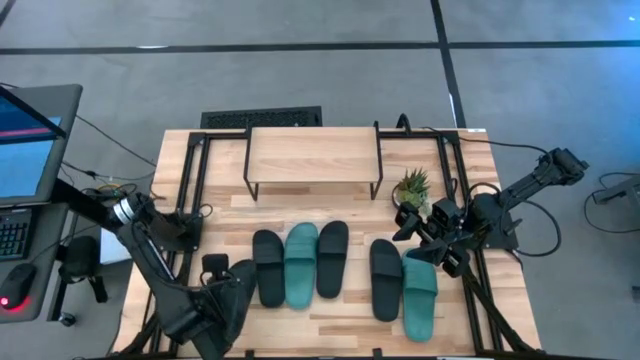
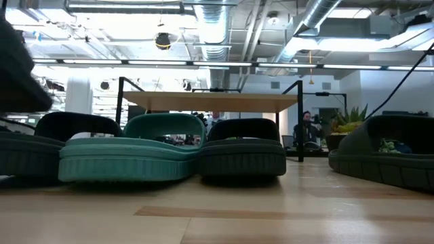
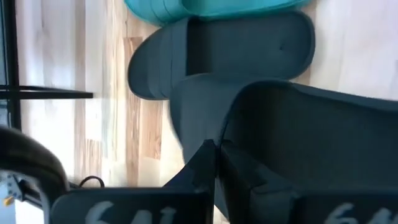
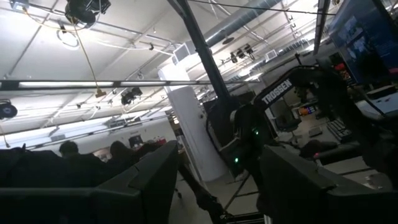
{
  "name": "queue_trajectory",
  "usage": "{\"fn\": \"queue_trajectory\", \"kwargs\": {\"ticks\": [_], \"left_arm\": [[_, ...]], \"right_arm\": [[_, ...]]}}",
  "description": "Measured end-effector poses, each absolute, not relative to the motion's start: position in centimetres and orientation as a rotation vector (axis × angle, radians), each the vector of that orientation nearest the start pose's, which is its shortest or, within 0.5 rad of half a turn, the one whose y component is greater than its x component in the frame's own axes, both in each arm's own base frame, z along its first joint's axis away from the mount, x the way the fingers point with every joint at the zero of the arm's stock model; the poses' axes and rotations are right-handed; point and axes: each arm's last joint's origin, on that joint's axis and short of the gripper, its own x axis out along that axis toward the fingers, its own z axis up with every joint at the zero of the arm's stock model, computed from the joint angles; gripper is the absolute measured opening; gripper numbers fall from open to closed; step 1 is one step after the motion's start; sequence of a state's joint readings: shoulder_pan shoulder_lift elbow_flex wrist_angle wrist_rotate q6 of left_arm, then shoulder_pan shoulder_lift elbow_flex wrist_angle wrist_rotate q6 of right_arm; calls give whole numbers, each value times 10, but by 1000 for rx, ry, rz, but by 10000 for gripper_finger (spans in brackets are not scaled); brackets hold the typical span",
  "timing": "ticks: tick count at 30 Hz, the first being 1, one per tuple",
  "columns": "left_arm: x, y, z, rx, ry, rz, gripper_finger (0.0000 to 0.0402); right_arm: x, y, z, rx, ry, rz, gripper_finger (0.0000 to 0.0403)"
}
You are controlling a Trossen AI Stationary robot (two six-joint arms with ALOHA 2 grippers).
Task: Pick and place slides into the shelf
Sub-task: Put the black slipper on the shelf
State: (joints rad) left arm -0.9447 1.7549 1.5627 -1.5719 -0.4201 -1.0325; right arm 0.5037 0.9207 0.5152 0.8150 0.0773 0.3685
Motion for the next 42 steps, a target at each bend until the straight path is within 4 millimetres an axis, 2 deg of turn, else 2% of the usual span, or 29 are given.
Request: {"fn": "queue_trajectory", "kwargs": {"ticks": [7,16,21,32,42], "left_arm": [[181,-228,300,213,1268,304,0],[195,-215,302,280,1249,313,0],[210,-201,309,334,1183,349,0],[244,-166,338,492,1028,446,0],[270,-123,364,656,965,583,0]], "right_arm": [[174,93,311,485,-313,490,214],[174,93,311,485,-313,490,214],[174,93,311,485,-313,488,214],[174,93,311,492,-311,488,214],[174,93,311,492,-311,488,214]]}}
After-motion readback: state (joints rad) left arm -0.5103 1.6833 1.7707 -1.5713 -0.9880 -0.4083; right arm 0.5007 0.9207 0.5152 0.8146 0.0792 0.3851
